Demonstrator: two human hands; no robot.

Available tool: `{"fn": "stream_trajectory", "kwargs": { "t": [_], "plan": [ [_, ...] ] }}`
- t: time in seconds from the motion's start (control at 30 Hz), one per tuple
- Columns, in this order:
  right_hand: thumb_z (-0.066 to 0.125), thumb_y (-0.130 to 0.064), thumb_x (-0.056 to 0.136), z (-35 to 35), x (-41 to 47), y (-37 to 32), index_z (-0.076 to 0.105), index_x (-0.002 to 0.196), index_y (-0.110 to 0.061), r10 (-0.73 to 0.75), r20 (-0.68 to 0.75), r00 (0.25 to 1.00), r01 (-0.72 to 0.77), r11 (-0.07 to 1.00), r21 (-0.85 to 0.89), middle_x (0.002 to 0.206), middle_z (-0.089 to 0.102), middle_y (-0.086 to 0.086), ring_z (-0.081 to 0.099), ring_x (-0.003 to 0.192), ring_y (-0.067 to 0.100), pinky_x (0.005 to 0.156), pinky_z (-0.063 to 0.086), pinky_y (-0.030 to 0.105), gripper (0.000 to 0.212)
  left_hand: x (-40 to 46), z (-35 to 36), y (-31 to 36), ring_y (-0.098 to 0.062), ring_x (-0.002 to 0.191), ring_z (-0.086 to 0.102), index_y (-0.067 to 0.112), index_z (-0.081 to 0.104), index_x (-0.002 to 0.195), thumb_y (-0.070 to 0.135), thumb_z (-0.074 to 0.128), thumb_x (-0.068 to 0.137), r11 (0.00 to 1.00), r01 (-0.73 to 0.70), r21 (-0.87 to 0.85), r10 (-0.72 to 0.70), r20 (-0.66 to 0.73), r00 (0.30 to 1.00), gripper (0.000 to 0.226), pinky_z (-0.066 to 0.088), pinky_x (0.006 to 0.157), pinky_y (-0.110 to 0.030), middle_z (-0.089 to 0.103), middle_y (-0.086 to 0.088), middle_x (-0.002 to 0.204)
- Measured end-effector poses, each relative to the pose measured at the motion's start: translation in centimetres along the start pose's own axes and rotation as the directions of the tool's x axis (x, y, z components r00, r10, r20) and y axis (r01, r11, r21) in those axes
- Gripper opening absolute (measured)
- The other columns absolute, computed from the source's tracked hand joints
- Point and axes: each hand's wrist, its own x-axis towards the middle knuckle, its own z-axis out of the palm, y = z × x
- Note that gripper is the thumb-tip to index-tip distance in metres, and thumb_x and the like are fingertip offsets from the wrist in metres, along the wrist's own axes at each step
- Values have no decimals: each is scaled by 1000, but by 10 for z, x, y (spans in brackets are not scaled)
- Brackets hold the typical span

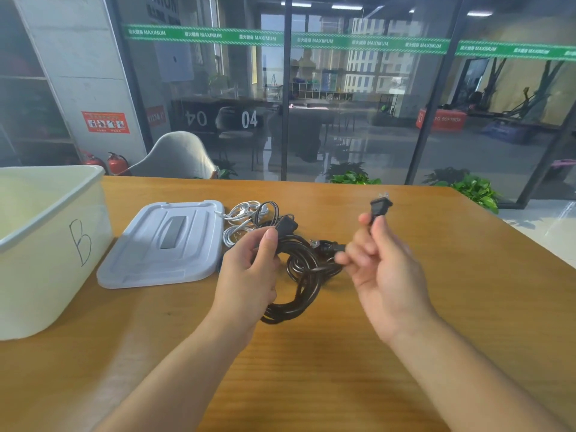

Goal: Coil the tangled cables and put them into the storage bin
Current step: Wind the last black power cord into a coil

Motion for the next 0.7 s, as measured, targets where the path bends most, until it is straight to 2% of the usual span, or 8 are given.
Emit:
{"fn": "stream_trajectory", "kwargs": {
  "t": [0.07, 0.13, 0.23, 0.4, 0.5, 0.6, 0.67, 0.7],
  "plan": [
    [46, -28, 111, -13, 11, -11, 62, 98, -13, 15, -117, 993, -24, 997, -76, 63, 30, -7, 27, 48, 8, 42, 32, 19, 26, 0, -1, 2, -9, 50, 24, 31, 72, 100, 43, 51, 108, 998, 33, -61, -32, 30, 999, 25, 22, 41, -21, 38, 12, 61],
    [46, -30, 112, -27, 19, -18, 64, 97, -14, -29, -179, 983, -12, 974, -225, 63, 30, -7, 24, 48, 7, 40, 23, 19, 28, -1, 0, 4, -10, 52, 22, 34, 72, 94, 43, 53, 107, 994, 61, -91, -54, 80, 995, 25, 22, 41, -22, 30, 3, 69],
    [47, -32, 112, -42, 28, -24, 65, 95, -14, -92, -228, 969, 1, 929, -370, 61, 32, -8, 25, 47, 7, 40, 24, 19, 30, -1, -2, 8, -10, 52, 23, 35, 69, 91, 41, 52, 108, 986, 97, -132, -78, 138, 987, 25, 26, 42, -21, 30, 0, 72],
    [49, -33, 111, -51, 38, -27, 67, 92, -15, -130, -265, 955, 2, 901, -435, 62, 33, -7, 27, 47, 7, 40, 25, 20, 31, 0, -6, 15, -9, 49, 24, 33, 70, 89, 40, 51, 109, 979, 95, -178, -58, 201, 978, 28, 29, 41, -21, 34, 4, 68],
    [47, -34, 111, -61, 37, -20, 69, 102, -13, -84, -114, 990, -11, 758, -652, 61, 32, -10, 27, 49, 9, 42, 28, 21, 32, -1, -9, 17, -10, 49, 23, 36, 70, 87, 42, 52, 107, 986, 84, -146, -50, 225, 973, 28, 28, 41, -21, 34, 4, 68],
    [49, -38, 110, -72, 37, -11, 75, 114, -29, 83, 79, 993, 20, 553, -833, 60, 33, -15, 29, 51, 9, 46, 30, 20, 28, 0, -12, 16, -10, 50, 21, 37, 73, 96, 45, 54, 106, 991, 67, -113, -35, 261, 965, 23, 26, 41, -21, 32, 3, 68],
    [53, -36, 108, -73, 36, -4, 73, 125, -35, 156, 200, 967, 109, 455, -884, 65, 54, -20, 45, 54, 2, 54, 37, 14, 27, -2, -10, 16, -11, 50, 21, 34, 73, 111, 45, 56, 105, 995, 42, -95, -12, 299, 954, 21, 26, 41, -21, 30, 2, 68],
    [56, -34, 107, -72, 34, -1, 72, 128, -37, 169, 252, 953, 165, 408, -898, 81, 67, -23, 60, 67, -2, 66, 43, 12, 26, -3, -10, 16, -11, 50, 22, 33, 72, 116, 46, 57, 104, 996, 30, -81, -3, 318, 948, 23, 26, 42, -21, 28, -2, 70]
  ]
}}
